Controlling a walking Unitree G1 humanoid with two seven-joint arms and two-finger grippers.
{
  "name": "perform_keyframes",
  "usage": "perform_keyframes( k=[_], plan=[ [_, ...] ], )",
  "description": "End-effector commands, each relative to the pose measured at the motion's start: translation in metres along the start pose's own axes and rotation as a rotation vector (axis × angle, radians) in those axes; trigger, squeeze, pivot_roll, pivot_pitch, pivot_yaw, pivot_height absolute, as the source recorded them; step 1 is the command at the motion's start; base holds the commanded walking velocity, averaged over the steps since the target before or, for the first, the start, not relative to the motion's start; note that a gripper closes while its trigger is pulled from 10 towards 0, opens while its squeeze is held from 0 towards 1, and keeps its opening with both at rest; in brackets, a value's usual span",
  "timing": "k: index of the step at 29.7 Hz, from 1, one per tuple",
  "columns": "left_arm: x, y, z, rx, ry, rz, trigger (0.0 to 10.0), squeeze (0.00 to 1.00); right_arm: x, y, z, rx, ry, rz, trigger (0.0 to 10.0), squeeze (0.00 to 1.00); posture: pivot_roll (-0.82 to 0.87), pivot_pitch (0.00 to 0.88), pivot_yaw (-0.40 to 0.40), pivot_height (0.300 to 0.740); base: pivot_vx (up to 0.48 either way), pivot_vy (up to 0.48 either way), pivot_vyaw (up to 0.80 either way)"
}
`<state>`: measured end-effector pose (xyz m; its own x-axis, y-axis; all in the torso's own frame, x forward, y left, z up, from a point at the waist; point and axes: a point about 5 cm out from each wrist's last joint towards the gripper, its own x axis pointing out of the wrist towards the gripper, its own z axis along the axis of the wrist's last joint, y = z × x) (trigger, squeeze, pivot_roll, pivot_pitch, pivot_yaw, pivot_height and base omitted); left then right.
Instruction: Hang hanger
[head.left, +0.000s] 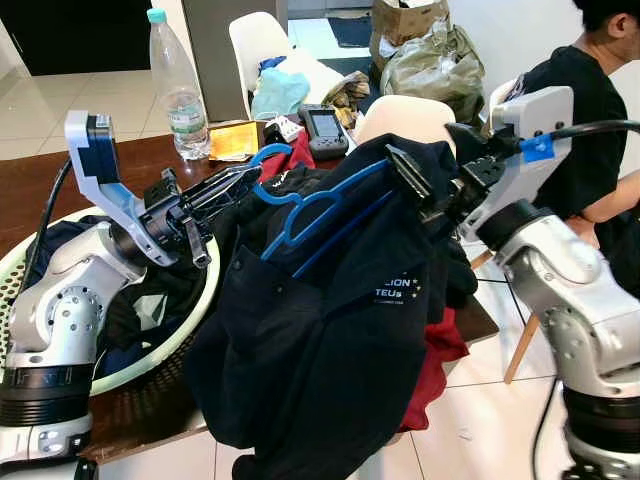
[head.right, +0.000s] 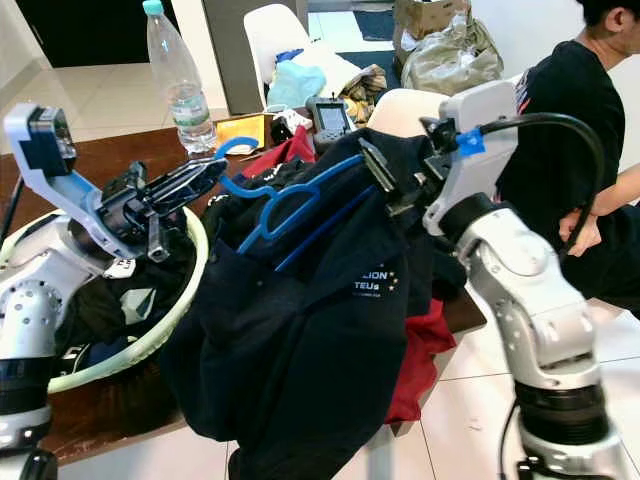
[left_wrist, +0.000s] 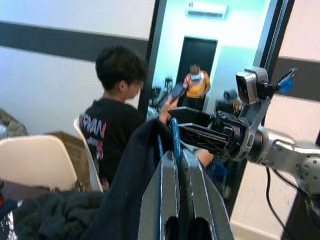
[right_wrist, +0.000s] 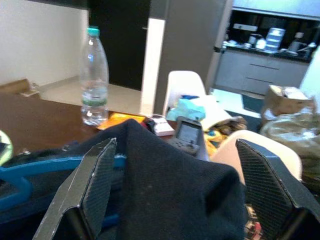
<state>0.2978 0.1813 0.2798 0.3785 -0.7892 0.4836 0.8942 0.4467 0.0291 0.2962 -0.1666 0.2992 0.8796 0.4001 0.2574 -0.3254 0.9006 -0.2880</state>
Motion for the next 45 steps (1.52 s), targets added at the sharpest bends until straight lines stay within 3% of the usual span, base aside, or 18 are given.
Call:
perform_keyframes(
  k=[1, 5, 11, 12, 15, 16, 21, 22, 25, 29, 35, 39, 40, 41, 45],
  plan=[
    [0.002, -0.002, 0.008, 0.044, -0.003, -0.019, 3.3, 0.0, -0.001, 0.005, -0.011, -0.076, 0.079, 0.021, 10.0, 0.0, 0.07, 0.131, 0.049, 0.74, 0.0, 0.0, 0.0],
    [0.002, -0.003, 0.009, 0.047, -0.004, -0.022, 3.3, 0.0, -0.001, 0.01, -0.027, -0.167, 0.174, 0.053, 10.0, 0.0, 0.07, 0.132, 0.048, 0.74, 0.0, 0.0, 0.0],
    [0.002, -0.003, 0.009, 0.049, -0.006, -0.024, 3.3, 0.0, 0.0, 0.011, -0.029, -0.165, 0.191, 0.05, 10.0, 0.0, 0.07, 0.131, 0.047, 0.74, 0.0, 0.0, 0.0],
    [0.002, -0.003, 0.009, 0.05, -0.006, -0.025, 3.3, 0.0, 0.001, 0.01, -0.03, -0.163, 0.195, 0.044, 5.5, 0.0, 0.07, 0.131, 0.047, 0.74, 0.0, 0.0, 0.0],
    [0.002, -0.003, 0.009, 0.05, -0.006, -0.025, 3.3, 0.0, 0.001, 0.01, -0.03, -0.162, 0.198, 0.04, 5.5, 0.0, 0.07, 0.131, 0.047, 0.74, 0.0, 0.0, 0.0],
    [0.002, -0.003, 0.01, 0.05, -0.006, -0.027, 3.3, 0.0, 0.001, 0.008, -0.03, -0.164, 0.203, 0.025, 0.0, 0.0, 0.07, 0.131, 0.045, 0.74, 0.0, 0.0, 0.0],
    [0.002, -0.004, 0.01, 0.052, -0.006, -0.029, 3.3, 0.0, 0.001, 0.005, -0.031, -0.164, 0.205, -0.002, 0.0, 0.0, 0.07, 0.131, 0.046, 0.74, 0.0, 0.0, 0.0],
    [0.0, -0.002, 0.012, 0.07, 0.009, -0.025, 3.2, 0.0, 0.001, -0.005, -0.029, -0.198, 0.192, -0.079, 0.0, 0.0, 0.07, 0.13, 0.046, 0.74, 0.0, 0.0, 0.0],
    [-0.005, 0.002, 0.016, 0.099, 0.031, -0.01, 3.2, 0.0, 0.001, -0.016, -0.025, -0.224, 0.175, -0.144, 0.0, 0.0, 0.07, 0.13, 0.046, 0.74, 0.0, 0.0, 0.0],
    [-0.008, 0.005, 0.019, 0.117, 0.043, -0.003, 3.2, 0.0, 0.001, -0.021, -0.023, -0.23, 0.168, -0.168, 0.0, 0.0, 0.07, 0.13, 0.046, 0.74, 0.0, 0.0, 0.0],
    [-0.02, 0.006, 0.019, 0.155, 0.145, -0.022, 3.4, 0.0, -0.002, -0.036, -0.019, -0.271, 0.167, -0.23, 0.0, 0.0, 0.07, 0.128, 0.045, 0.74, 0.0, 0.0, 0.0],
    [-0.024, -0.006, 0.008, 0.148, 0.271, -0.119, 3.6, 0.0, 0.0, -0.039, -0.015, -0.258, 0.148, -0.24, 0.0, 0.0, 0.07, 0.127, 0.04, 0.74, 0.0, 0.0, 0.0],
    [-0.024, -0.019, 0.003, 0.12, 0.317, -0.211, 4.0, 0.0, 0.003, -0.037, -0.014, -0.252, 0.141, -0.233, 0.0, 0.0, 0.07, 0.126, 0.037, 0.74, 0.0, 0.0, 0.0],
    [-0.024, -0.019, 0.003, 0.12, 0.317, -0.211, 4.0, 0.0, 0.003, -0.037, -0.014, -0.252, 0.141, -0.233, 0.0, 0.0, 0.07, 0.126, 0.037, 0.74, 0.0, 0.0, 0.0],
    [-0.018, -0.049, -0.002, 0.031, 0.38, -0.448, 4.4, 0.0, 0.008, -0.031, -0.016, -0.236, 0.139, -0.201, 0.0, 0.0, 0.07, 0.123, 0.031, 0.74, 0.0, 0.0, 0.0]
  ],
)
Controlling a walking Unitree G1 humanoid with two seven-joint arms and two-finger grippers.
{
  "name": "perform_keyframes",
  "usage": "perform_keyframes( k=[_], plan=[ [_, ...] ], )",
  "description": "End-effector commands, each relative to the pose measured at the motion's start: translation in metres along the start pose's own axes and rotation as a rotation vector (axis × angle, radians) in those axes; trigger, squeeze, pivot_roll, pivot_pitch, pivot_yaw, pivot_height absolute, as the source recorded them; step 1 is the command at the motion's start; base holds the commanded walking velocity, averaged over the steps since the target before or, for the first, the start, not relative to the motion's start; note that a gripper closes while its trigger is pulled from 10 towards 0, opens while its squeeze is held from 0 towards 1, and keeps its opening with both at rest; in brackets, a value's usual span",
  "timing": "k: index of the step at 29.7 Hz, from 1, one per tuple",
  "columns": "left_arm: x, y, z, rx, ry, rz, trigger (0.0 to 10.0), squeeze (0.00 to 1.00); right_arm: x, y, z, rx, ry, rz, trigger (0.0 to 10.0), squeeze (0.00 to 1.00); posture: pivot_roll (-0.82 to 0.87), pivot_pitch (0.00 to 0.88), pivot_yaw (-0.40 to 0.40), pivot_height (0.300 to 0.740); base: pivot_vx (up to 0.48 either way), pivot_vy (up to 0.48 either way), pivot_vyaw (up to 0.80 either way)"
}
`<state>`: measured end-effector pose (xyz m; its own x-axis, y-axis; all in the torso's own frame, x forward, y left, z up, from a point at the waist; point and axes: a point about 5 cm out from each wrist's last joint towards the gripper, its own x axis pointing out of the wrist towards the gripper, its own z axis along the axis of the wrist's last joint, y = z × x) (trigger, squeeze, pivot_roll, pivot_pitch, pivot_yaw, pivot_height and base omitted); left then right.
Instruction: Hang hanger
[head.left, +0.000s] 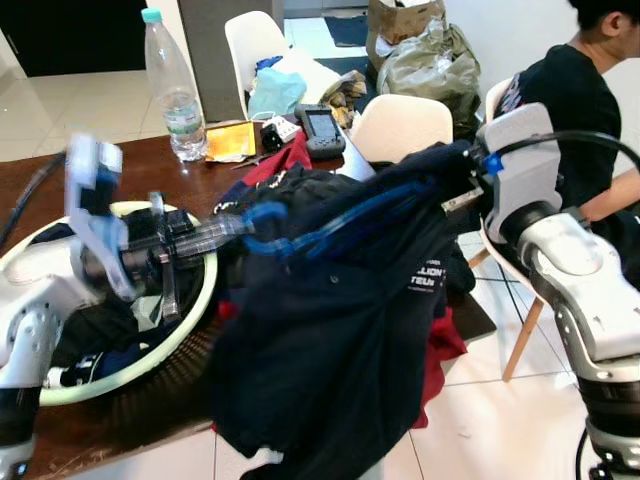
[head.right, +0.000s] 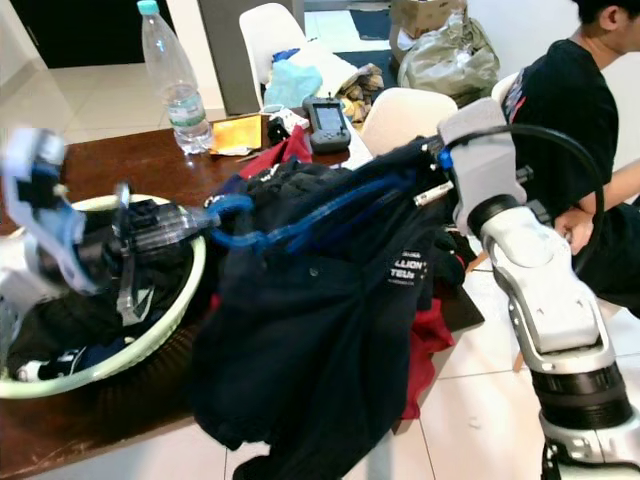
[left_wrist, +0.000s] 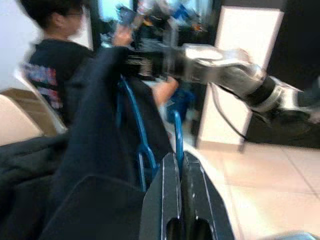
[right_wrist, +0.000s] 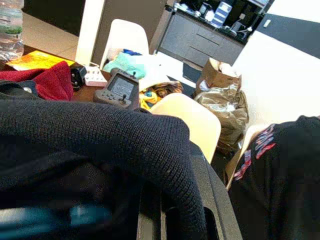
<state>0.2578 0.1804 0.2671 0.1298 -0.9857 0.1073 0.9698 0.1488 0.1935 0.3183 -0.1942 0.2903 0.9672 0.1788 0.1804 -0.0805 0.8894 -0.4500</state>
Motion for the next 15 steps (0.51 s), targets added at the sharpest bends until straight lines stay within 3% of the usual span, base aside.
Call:
perform_keyframes(
  k=[1, 5, 8, 10, 11, 13, 14, 15],
  plan=[
    [0.009, -0.014, 0.003, -0.018, 0.021, -0.139, 4.4, 0.0, 0.002, 0.0, 0.004, -0.006, -0.024, -0.006, 0.0, 0.0, 0.07, 0.123, 0.031, 0.74, 0.0, 0.0, 0.0],
    [0.009, -0.006, 0.017, 0.034, -0.04, -0.103, 4.6, 0.0, 0.002, 0.007, 0.001, -0.005, -0.01, 0.037, 0.0, 0.0, 0.07, 0.121, 0.033, 0.74, 0.0, 0.0, 0.0],
    [0.001, 0.006, 0.031, 0.07, -0.115, -0.027, 4.4, 0.0, 0.0, 0.012, -0.005, -0.006, 0.013, 0.068, 0.0, 0.0, 0.06, 0.118, 0.035, 0.74, 0.0, 0.0, 0.0],
    [0.001, 0.006, 0.031, 0.07, -0.115, -0.027, 4.4, 0.0, 0.0, 0.012, -0.005, -0.006, 0.013, 0.068, 0.0, 0.0, 0.06, 0.118, 0.035, 0.74, 0.0, 0.0, 0.0],
    [-0.009, 0.011, 0.039, 0.089, -0.151, 0.02, 4.4, 0.0, -0.001, 0.013, -0.008, -0.004, 0.027, 0.076, 0.0, 0.0, 0.06, 0.117, 0.036, 0.74, 0.0, 0.0, 0.0],
    [-0.009, 0.011, 0.039, 0.089, -0.151, 0.02, 4.4, 0.0, -0.001, 0.013, -0.008, -0.004, 0.027, 0.076, 0.0, 0.0, 0.06, 0.117, 0.036, 0.74, 0.0, 0.0, 0.0],
    [-0.026, 0.016, 0.05, 0.118, -0.183, 0.084, 4.5, 0.0, -0.002, 0.011, -0.013, 0.002, 0.049, 0.073, 0.0, 0.0, 0.06, 0.117, 0.036, 0.74, 0.0, 0.0, 0.0],
    [-0.026, 0.016, 0.05, 0.118, -0.183, 0.084, 4.5, 0.0, -0.002, 0.011, -0.013, 0.002, 0.049, 0.073, 0.0, 0.0, 0.06, 0.117, 0.036, 0.74, 0.0, 0.0, 0.0]
  ],
)
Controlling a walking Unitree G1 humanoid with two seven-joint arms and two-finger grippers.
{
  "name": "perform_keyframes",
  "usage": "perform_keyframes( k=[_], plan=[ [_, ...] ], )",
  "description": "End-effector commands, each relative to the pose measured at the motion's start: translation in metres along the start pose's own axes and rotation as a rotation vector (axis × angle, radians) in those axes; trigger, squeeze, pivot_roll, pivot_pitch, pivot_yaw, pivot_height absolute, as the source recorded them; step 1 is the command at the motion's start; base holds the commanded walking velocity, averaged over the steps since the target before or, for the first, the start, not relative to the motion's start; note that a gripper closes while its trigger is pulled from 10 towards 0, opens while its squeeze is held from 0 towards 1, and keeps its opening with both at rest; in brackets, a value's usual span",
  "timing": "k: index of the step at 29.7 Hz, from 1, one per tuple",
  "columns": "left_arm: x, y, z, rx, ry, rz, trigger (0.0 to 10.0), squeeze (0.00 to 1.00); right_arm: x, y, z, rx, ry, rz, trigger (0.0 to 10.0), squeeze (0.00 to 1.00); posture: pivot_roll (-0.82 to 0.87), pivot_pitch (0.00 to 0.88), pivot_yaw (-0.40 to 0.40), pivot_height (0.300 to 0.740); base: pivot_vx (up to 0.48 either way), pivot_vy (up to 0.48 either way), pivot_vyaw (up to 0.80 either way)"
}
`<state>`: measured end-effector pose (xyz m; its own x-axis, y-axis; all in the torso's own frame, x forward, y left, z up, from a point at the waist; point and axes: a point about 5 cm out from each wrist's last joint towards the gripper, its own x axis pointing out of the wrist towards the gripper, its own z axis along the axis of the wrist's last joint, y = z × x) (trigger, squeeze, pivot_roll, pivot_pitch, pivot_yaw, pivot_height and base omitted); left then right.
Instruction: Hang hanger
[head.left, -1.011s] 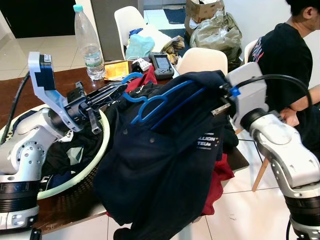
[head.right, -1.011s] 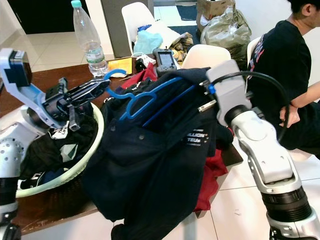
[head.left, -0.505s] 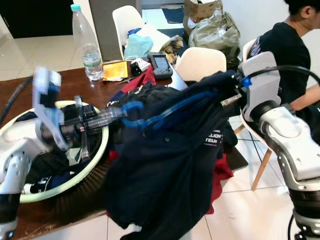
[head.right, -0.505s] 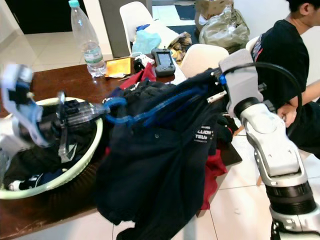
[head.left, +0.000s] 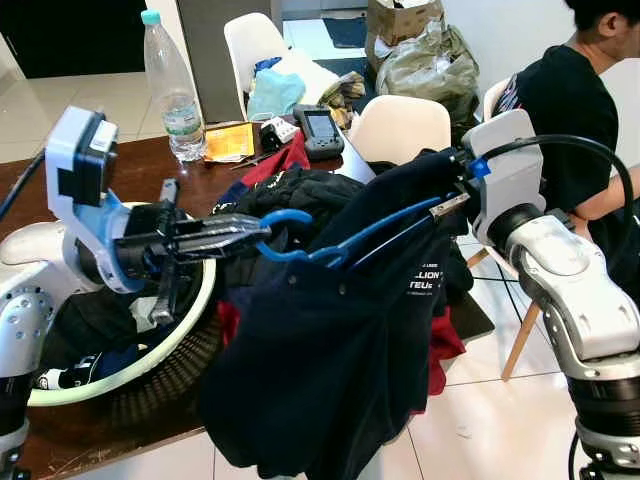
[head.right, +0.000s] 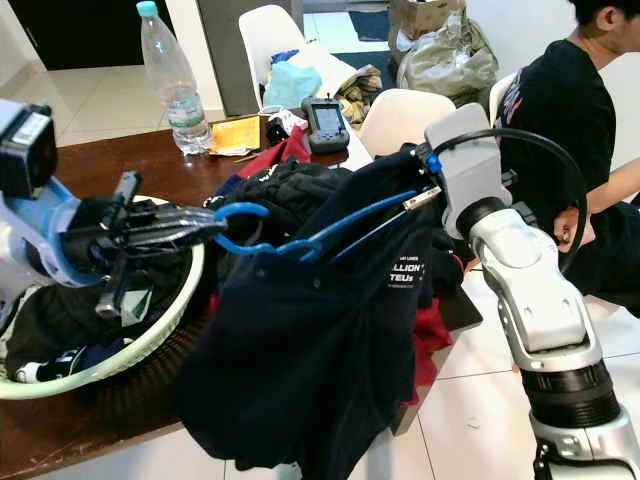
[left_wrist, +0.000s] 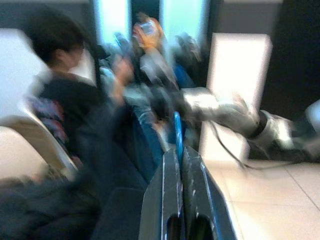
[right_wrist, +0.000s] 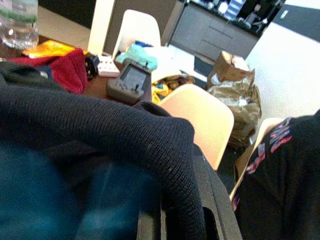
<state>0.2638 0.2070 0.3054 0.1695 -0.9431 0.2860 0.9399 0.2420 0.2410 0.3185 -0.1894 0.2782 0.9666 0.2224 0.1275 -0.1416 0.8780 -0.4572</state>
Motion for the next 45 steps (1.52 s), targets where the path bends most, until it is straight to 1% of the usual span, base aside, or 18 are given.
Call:
perform_keyframes(
  k=[1, 8, 13, 16, 18, 21, 22, 25, 26, 27, 28, 32, 33, 34, 36, 39, 43, 45],
  plan=[
    [-0.002, 0.0, 0.012, 0.049, -0.018, -0.005, 4.5, 0.0, -0.001, 0.001, -0.005, 0.0, 0.021, 0.01, 0.0, 0.0, 0.06, 0.117, 0.036, 0.74, 0.0, 0.0, 0.0],
    [-0.002, 0.0, 0.012, 0.049, -0.018, -0.005, 4.5, 0.0, -0.001, 0.001, -0.005, 0.0, 0.021, 0.01, 0.0, 0.0, 0.06, 0.117, 0.036, 0.74, 0.0, 0.0, 0.0],
    [-0.036, -0.001, 0.046, 0.14, -0.108, 0.107, 4.8, 0.0, -0.002, -0.001, -0.026, 0.033, 0.12, 0.012, 0.0, 0.0, 0.07, 0.112, 0.024, 0.74, 0.0, 0.0, 0.0],
    [-0.039, -0.003, 0.05, 0.155, -0.128, 0.128, 4.7, 0.0, -0.002, 0.002, -0.031, 0.04, 0.143, 0.026, 0.0, 0.0, 0.07, 0.112, 0.024, 0.74, 0.0, 0.0, 0.0],
    [-0.046, 0.011, 0.058, 0.229, -0.178, 0.28, 4.7, 0.0, -0.004, 0.009, -0.038, 0.062, 0.176, 0.071, 0.0, 0.0, 0.07, 0.114, 0.028, 0.74, 0.0, 0.0, 0.0],
    [-0.049, 0.018, 0.061, 0.255, -0.202, 0.353, 4.7, 0.0, -0.005, 0.011, -0.039, 0.072, 0.185, 0.086, 0.0, 0.0, 0.07, 0.114, 0.028, 0.74, 0.0, 0.0, 0.0],
    [-0.053, 0.03, 0.069, 0.298, -0.281, 0.467, 4.5, 0.0, -0.006, 0.014, -0.04, 0.099, 0.184, 0.107, 0.0, 0.0, 0.07, 0.115, 0.029, 0.74, 0.0, 0.0, 0.0],
    [-0.056, 0.039, 0.077, 0.334, -0.359, 0.571, 4.5, 0.0, -0.007, 0.018, -0.038, 0.14, 0.168, 0.131, 0.0, 0.0, 0.07, 0.114, 0.029, 0.74, 0.0, 0.0, 0.0],
    [-0.053, 0.051, 0.076, 0.346, -0.442, 0.679, 5.8, 0.0, -0.008, 0.029, -0.027, 0.199, 0.097, 0.209, 0.0, 0.0, 0.07, 0.113, 0.029, 0.74, 0.0, 0.0, 0.0],
    [-0.053, 0.051, 0.076, 0.346, -0.442, 0.679, 5.8, 0.0, -0.008, 0.029, -0.027, 0.199, 0.097, 0.209, 0.0, 0.0, 0.07, 0.113, 0.029, 0.74, 0.0, 0.0, 0.0],
    [-0.046, 0.062, 0.073, 0.325, -0.529, 0.763, 7.7, 0.0, -0.01, 0.041, -0.014, 0.251, 0.019, 0.301, 0.0, 0.0, 0.07, 0.111, 0.025, 0.74, 0.0, 0.0, 0.0],
    [-0.038, 0.069, 0.069, 0.3, -0.575, 0.8, 7.8, 0.0, -0.012, 0.049, -0.004, 0.278, -0.037, 0.367, 0.0, 0.0, 0.07, 0.111, 0.025, 0.74, 0.0, 0.0, 0.0],
    [-0.027, 0.074, 0.068, 0.28, -0.614, 0.804, 9.0, 0.0, -0.012, 0.054, 0.0, 0.286, -0.063, 0.399, 0.0, 0.0, 0.07, 0.104, 0.028, 0.74, 0.0, 0.0, 0.0],
    [-0.022, 0.077, 0.071, 0.266, -0.645, 0.8, 9.1, 0.0, -0.01, 0.055, 0.002, 0.285, -0.075, 0.39, 0.0, 0.0, 0.07, 0.102, 0.03, 0.74, 0.0, 0.0, 0.0],
    [-0.02, 0.079, 0.074, 0.26, -0.661, 0.799, 9.5, 0.0, -0.005, 0.051, 0.008, 0.287, -0.108, 0.354, 0.0, 0.0, 0.07, 0.1, 0.03, 0.74, 0.0, 0.0, 0.0],
    [-0.023, 0.078, 0.07, 0.277, -0.628, 0.844, 9.8, 0.0, 0.027, 0.019, 0.051, 0.334, -0.294, 0.191, 0.0, 0.0, 0.08, 0.091, 0.017, 0.74, 0.0, 0.0, 0.0],
    [-0.025, 0.077, 0.065, 0.314, -0.598, 0.899, 10.0, 0.0, 0.041, 0.01, 0.073, 0.338, -0.366, 0.176, 0.0, 0.0, 0.1, 0.083, -0.004, 0.74, 0.0, 0.0, 0.0],
    [-0.025, 0.072, 0.06, 0.387, -0.524, 0.972, 10.0, 0.0, 0.063, 0.002, 0.097, 0.285, -0.418, 0.155, 0.0, 0.0, 0.14, 0.072, -0.055, 0.74, 0.0, 0.0, 0.0]
  ],
)
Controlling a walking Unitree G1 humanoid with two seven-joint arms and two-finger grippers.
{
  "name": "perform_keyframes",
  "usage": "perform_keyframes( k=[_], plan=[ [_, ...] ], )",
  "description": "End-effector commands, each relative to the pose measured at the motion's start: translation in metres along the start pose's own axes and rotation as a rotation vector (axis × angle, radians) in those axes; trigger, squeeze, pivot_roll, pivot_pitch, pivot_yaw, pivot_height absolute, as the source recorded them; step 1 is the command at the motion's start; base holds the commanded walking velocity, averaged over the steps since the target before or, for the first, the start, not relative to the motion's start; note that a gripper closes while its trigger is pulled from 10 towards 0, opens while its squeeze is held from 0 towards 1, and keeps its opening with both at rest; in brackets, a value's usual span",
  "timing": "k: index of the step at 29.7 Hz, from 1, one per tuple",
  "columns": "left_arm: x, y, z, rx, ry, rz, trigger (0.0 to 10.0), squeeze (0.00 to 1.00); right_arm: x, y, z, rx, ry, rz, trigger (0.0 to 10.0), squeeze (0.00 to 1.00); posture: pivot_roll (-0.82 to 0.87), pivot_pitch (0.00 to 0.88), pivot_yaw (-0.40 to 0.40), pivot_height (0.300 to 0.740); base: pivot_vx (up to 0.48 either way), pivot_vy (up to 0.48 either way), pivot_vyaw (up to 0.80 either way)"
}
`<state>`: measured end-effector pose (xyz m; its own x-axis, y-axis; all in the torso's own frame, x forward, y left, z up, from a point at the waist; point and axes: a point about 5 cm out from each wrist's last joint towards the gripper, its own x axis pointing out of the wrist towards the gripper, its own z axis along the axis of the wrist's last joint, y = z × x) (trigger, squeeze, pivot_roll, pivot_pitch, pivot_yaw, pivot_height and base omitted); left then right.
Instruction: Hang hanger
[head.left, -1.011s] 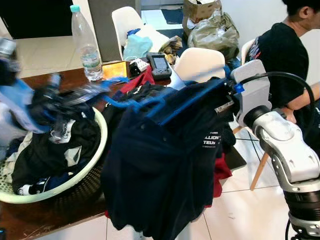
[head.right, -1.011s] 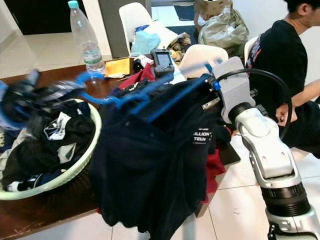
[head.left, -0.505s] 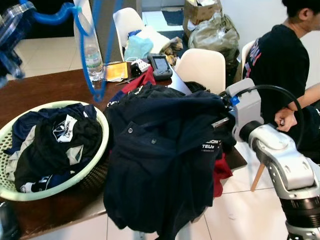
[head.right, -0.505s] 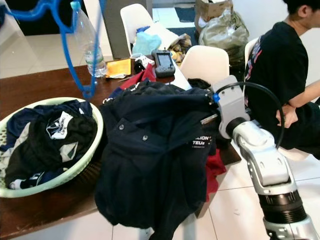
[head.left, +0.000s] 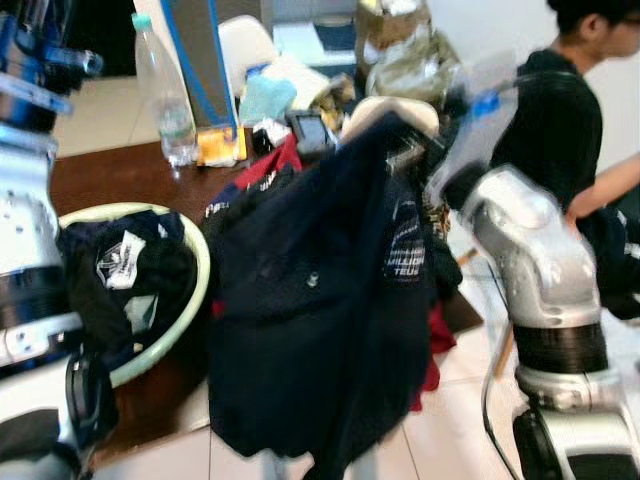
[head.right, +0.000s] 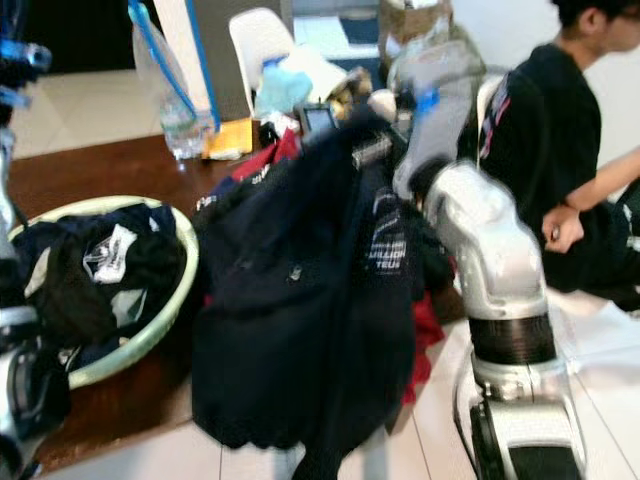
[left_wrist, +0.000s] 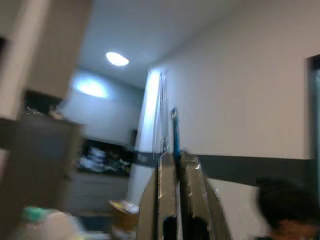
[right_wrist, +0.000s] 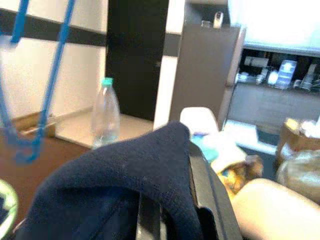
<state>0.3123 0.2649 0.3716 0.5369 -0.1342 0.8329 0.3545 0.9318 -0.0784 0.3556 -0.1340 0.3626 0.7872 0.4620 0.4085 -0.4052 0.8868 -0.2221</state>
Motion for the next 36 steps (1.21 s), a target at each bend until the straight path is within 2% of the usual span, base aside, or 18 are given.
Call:
perform_keyframes(
  k=[1, 8, 9, 10, 12, 16, 20, 21, 22, 23, 24, 25, 26, 27, 28, 30, 35, 36],
  plan=[
    [-0.005, -0.007, 0.002, 0.118, 0.021, 0.0, 10.0, 0.0, 0.019, -0.003, 0.013, -0.055, -0.055, -0.009, 0.0, 0.0, 0.15, 0.071, -0.062, 0.74, 0.0, 0.0, 0.0],
    [-0.021, -0.017, 0.007, 0.255, 0.077, -0.004, 10.0, 0.0, 0.06, 0.0, 0.044, -0.046, -0.138, -0.035, 0.0, 0.0, 0.23, 0.064, -0.129, 0.74, 0.0, 0.0, 0.0],
    [-0.027, -0.019, 0.008, 0.268, 0.091, 0.005, 10.0, 0.0, 0.071, 0.003, 0.064, -0.007, -0.203, -0.051, 0.0, 0.0, 0.25, 0.062, -0.139, 0.74, 0.0, 0.0, 0.0],
    [-0.027, -0.019, 0.008, 0.268, 0.091, 0.005, 10.0, 0.0, 0.071, 0.003, 0.064, -0.007, -0.203, -0.051, 0.0, 0.0, 0.25, 0.062, -0.139, 0.74, 0.0, 0.0, 0.0],
    [-0.035, -0.02, 0.007, 0.282, 0.108, 0.024, 10.0, 0.0, 0.081, 0.005, 0.101, 0.098, -0.322, -0.095, 0.0, 0.0, 0.27, 0.057, -0.146, 0.74, 0.0, 0.0, 0.0],
    [-0.036, -0.021, 0.003, 0.29, 0.116, 0.031, 10.0, 0.0, 0.085, 0.006, 0.112, 0.121, -0.349, -0.131, 0.0, 0.0, 0.28, 0.057, -0.144, 0.74, 0.0, 0.0, 0.0],
    [-0.034, -0.025, -0.001, 0.292, 0.127, 0.03, 10.0, 0.0, 0.09, 0.013, 0.096, 0.033, -0.285, -0.154, 0.0, 0.0, 0.27, 0.056, -0.136, 0.74, 0.0, 0.0, 0.0],
    [-0.033, -0.029, -0.005, 0.28, 0.136, 0.019, 10.0, 0.0, 0.091, 0.019, 0.061, -0.047, -0.162, -0.145, 1.9, 0.0, 0.26, 0.061, -0.116, 0.74, 0.0, 0.0, 0.0],
    [-0.033, -0.029, -0.005, 0.28, 0.136, 0.019, 10.0, 0.0, 0.091, 0.019, 0.061, -0.047, -0.162, -0.145, 1.9, 0.0, 0.26, 0.061, -0.116, 0.74, 0.0, 0.0, 0.0],
    [-0.032, -0.032, -0.007, 0.274, 0.146, 0.011, 10.0, 0.0, 0.089, 0.024, 0.03, -0.1, -0.058, -0.135, 4.0, 0.0, 0.25, 0.065, -0.102, 0.74, 0.0, 0.0, 0.0],
    [-0.032, -0.032, -0.007, 0.274, 0.146, 0.011, 10.0, 0.0, 0.089, 0.024, 0.03, -0.1, -0.058, -0.135, 4.0, 0.0, 0.25, 0.065, -0.102, 0.74, 0.0, 0.0, 0.0],
    [-0.031, -0.034, -0.009, 0.273, 0.156, 0.004, 10.0, 0.0, 0.085, 0.028, 0.002, -0.126, 0.035, -0.12, 7.6, 0.0, 0.25, 0.066, -0.099, 0.74, 0.0, 0.0, 0.0],
    [-0.03, -0.036, -0.011, 0.267, 0.163, -0.003, 10.0, 0.0, 0.077, 0.034, -0.03, -0.151, 0.144, -0.085, 10.0, 0.0, 0.25, 0.068, -0.087, 0.74, 0.0, 0.0, 0.0],
    [-0.029, -0.037, -0.013, 0.259, 0.169, -0.008, 10.0, 0.0, 0.066, 0.039, -0.061, -0.156, 0.241, -0.055, 10.0, 0.0, 0.24, 0.07, -0.077, 0.74, 0.0, 0.0, 0.0],
    [-0.029, -0.037, -0.013, 0.259, 0.169, -0.008, 10.0, 0.0, 0.066, 0.039, -0.061, -0.156, 0.241, -0.055, 10.0, 0.0, 0.24, 0.07, -0.077, 0.74, 0.0, 0.0, 0.0],
    [-0.027, -0.039, -0.015, 0.25, 0.175, -0.016, 10.0, 0.0, 0.048, 0.045, -0.1, -0.146, 0.357, -0.015, 10.0, 0.0, 0.23, 0.072, -0.067, 0.74, 0.0, 0.0, 0.0],
    [-0.025, -0.044, -0.019, 0.239, 0.186, -0.032, 10.0, 0.0, 0.024, 0.052, -0.136, -0.068, 0.444, 0.058, 10.0, 0.02, 0.22, 0.072, -0.051, 0.74, 0.0, 0.0, 0.0],
    [-0.025, -0.044, -0.02, 0.239, 0.189, -0.04, 10.0, 0.0, 0.018, 0.053, -0.143, -0.052, 0.457, 0.084, 10.0, 1.0, 0.21, 0.071, -0.049, 0.74, 0.0, 0.0, 0.0]
  ],
)
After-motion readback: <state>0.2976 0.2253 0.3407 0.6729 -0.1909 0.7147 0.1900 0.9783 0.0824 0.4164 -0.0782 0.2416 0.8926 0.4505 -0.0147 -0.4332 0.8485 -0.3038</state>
